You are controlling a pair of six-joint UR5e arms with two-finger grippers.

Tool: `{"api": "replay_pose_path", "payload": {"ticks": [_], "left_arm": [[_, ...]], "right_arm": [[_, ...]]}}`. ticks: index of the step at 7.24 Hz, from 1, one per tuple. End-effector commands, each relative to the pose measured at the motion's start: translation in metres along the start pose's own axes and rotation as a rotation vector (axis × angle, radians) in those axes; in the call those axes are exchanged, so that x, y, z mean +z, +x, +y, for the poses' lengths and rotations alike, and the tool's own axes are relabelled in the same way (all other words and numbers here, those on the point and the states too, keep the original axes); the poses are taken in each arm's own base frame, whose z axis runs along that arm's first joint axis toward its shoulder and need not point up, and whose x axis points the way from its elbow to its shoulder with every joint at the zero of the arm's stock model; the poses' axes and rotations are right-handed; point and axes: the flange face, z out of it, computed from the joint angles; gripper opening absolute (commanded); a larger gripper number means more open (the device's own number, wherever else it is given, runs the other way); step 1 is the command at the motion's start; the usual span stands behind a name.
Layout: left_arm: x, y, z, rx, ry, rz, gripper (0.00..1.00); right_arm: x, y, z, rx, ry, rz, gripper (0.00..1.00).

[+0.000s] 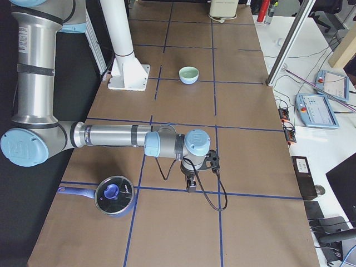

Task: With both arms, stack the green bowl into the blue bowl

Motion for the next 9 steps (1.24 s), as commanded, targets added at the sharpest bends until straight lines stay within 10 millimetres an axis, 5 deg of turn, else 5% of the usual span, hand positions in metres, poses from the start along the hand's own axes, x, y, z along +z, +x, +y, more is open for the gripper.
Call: {"api": "replay_pose_path", "payload": {"ticks": [1, 9], "left_arm": [[-0.001, 0.001, -0.003, 0.006, 0.007, 0.002, 1.0], [-0.015, 0.011, -0.014, 0.032, 0.031, -0.009, 1.0]], "right_arm": [[-0.002, -0.002, -0.001, -0.007, 0.006, 0.0, 1.0], [-0.008, -0.003, -0.013, 0.023, 0.013, 0.033, 1.0]]}}
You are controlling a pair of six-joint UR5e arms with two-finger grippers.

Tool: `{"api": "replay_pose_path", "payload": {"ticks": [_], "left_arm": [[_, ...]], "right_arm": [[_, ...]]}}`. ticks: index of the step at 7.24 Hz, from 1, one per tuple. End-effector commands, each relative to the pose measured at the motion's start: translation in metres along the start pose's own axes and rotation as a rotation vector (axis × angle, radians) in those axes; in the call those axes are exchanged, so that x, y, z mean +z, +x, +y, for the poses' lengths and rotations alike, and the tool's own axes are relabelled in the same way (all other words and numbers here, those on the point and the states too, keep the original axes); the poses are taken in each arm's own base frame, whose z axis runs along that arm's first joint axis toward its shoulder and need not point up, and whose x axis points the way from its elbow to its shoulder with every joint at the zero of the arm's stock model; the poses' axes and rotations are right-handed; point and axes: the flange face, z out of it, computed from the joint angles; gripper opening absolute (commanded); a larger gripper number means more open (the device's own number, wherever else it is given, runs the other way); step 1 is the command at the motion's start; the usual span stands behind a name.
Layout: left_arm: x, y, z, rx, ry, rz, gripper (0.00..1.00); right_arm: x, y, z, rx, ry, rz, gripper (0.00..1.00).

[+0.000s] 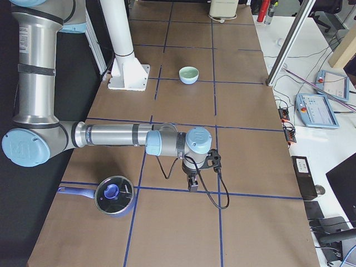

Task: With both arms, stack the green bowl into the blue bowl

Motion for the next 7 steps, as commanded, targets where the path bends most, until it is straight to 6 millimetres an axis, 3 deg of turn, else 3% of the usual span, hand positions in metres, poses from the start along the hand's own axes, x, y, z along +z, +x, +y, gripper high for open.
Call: {"api": "replay_pose_path", "payload": {"ticks": [1, 7], "left_arm": [[-0.0006, 0.0007, -0.0006, 0.002, 0.002, 0.0, 1.0], [0.0016, -0.0021, -0.0012, -0.002, -0.002, -0.001, 1.0]], "right_arm": [[-0.008, -0.0044, -0.0132, 0.04, 0.016, 0.008, 1.0], [-0.0117, -0.0078, -0.0189, 0.063, 0.025, 0.001, 1.0]]}}
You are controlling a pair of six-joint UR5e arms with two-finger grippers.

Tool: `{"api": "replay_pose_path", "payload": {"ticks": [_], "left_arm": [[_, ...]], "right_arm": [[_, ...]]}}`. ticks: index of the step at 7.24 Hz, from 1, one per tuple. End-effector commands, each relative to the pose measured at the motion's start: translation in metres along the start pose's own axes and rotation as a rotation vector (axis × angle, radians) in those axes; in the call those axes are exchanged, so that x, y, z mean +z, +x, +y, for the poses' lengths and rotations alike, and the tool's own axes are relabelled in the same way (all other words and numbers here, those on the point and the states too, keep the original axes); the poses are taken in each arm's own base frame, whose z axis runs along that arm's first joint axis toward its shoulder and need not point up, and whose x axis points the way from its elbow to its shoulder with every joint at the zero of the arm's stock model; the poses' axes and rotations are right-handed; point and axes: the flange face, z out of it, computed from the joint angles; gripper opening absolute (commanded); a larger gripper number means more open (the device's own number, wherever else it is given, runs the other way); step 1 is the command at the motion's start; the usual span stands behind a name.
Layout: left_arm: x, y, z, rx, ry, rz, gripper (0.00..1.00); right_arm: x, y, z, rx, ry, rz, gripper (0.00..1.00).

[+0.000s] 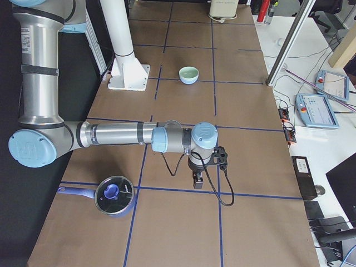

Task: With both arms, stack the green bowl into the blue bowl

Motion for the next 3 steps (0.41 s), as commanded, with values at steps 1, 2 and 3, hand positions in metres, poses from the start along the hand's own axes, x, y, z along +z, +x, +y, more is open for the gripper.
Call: {"api": "replay_pose_path", "payload": {"ticks": [1, 2, 3], "left_arm": [[0.0003, -0.0003, -0.0002, 0.0, 0.0, -0.001, 1.0], [0.0009, -0.001, 0.0, -0.002, -0.002, 0.0, 1.0], [0.0009, -0.001, 0.0, -0.002, -0.002, 0.0, 1.0]], "right_arm": [[-0.0022, -0.0022, -0.0007, -0.003, 0.005, -0.001, 1.0], [-0.0027, -0.0028, -0.0008, -0.004, 0.006, -0.001, 1.0], [-0.0033, -0.0034, -0.0009, -0.005, 0.008, -0.003, 1.0]]}}
